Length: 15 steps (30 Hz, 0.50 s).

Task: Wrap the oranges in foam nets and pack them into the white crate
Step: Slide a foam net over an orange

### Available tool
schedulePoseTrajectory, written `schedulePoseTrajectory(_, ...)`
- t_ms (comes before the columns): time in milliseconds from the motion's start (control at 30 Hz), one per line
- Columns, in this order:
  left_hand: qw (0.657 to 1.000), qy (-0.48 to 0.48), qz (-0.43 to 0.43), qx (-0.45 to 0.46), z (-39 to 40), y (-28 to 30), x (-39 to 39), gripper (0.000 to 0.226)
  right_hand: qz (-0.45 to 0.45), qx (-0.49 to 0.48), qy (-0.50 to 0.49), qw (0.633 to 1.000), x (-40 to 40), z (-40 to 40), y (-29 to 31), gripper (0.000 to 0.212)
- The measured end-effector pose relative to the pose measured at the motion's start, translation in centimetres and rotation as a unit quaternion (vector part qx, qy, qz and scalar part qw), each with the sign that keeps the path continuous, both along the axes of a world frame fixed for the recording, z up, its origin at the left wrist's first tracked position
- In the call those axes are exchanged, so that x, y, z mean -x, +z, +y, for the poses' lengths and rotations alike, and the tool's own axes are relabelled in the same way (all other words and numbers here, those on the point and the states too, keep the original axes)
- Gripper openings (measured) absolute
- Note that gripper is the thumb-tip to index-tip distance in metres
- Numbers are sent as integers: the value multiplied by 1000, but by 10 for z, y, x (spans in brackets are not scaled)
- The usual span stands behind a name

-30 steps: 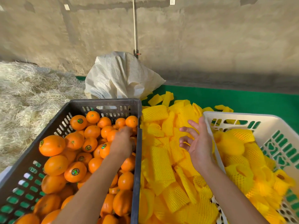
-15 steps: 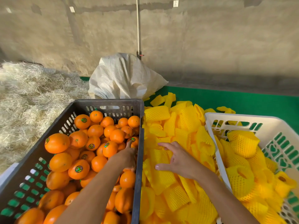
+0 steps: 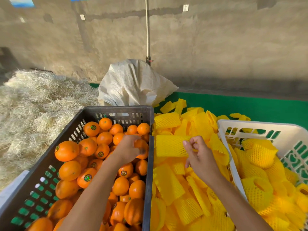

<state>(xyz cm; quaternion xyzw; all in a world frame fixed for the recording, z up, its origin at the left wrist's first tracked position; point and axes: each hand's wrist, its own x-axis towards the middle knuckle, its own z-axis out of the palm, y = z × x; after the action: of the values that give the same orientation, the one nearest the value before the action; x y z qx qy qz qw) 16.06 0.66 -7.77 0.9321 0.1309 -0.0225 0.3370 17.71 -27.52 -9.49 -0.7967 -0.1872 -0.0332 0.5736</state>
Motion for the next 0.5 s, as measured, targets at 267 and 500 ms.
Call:
schedulePoseTrajectory(267, 923, 45, -370, 97, -40, 39, 16, 62, 79, -221, -3, 972, 3, 6, 17, 25)
schedulePoseTrajectory(500, 884, -26, -308, 351, -99, 53, 27, 51, 116, -328, 34, 937, 2, 5, 26, 27)
